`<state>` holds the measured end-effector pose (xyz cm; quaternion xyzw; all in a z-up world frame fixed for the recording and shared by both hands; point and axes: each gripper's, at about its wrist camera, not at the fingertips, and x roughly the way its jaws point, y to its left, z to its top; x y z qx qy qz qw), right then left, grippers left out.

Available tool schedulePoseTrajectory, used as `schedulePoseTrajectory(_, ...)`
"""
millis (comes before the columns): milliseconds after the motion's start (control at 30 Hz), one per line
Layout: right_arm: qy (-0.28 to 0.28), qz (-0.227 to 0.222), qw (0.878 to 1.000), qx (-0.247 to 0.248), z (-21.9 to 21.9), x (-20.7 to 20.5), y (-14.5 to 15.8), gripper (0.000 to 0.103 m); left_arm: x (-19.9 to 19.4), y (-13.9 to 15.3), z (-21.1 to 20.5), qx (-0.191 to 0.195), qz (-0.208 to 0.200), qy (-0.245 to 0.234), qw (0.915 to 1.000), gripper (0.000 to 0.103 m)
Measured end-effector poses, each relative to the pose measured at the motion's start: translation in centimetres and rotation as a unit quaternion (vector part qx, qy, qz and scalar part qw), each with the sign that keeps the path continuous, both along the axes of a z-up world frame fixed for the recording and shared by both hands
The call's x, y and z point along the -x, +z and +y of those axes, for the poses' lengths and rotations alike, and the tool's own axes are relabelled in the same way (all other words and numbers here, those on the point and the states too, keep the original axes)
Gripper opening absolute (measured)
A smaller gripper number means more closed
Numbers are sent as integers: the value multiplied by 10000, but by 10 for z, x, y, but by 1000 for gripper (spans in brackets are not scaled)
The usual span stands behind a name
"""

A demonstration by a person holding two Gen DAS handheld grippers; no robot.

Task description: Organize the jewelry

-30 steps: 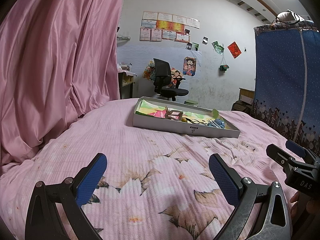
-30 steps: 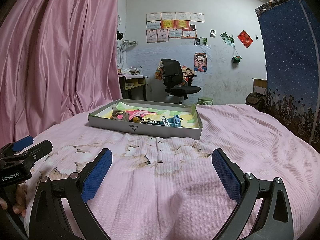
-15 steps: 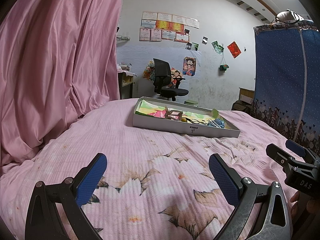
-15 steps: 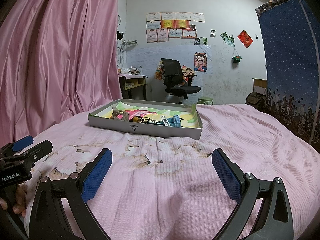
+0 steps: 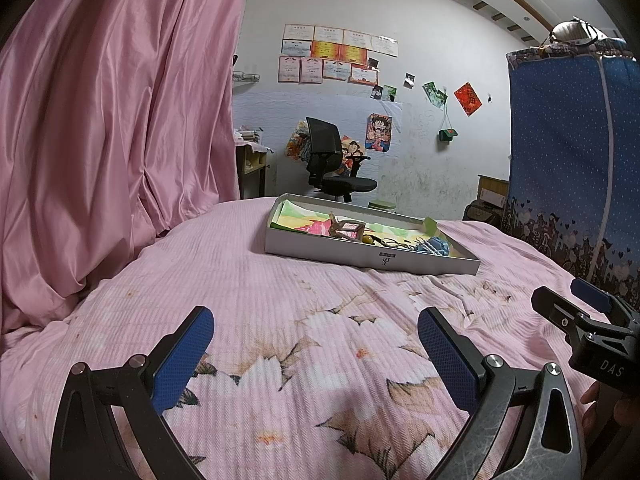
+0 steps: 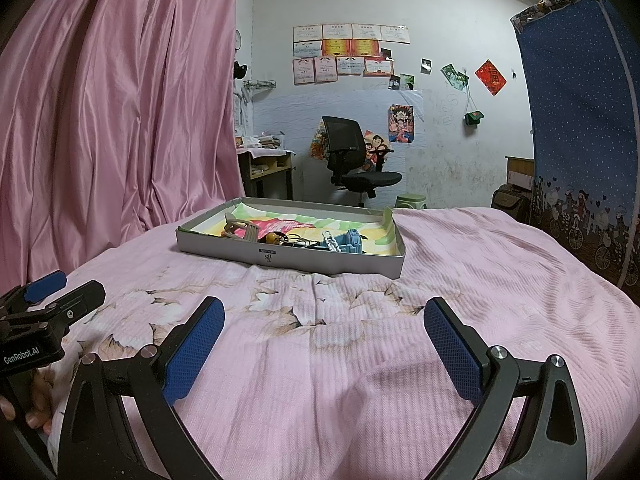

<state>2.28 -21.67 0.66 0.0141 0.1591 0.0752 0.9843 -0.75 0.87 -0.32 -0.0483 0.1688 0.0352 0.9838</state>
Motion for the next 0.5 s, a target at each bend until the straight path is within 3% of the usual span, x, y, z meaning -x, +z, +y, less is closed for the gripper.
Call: schedulePoseTrajectory(500, 1, 4, 10000, -1, 0, 0, 0, 98, 0, 0, -1, -10, -3, 0, 10000, 103)
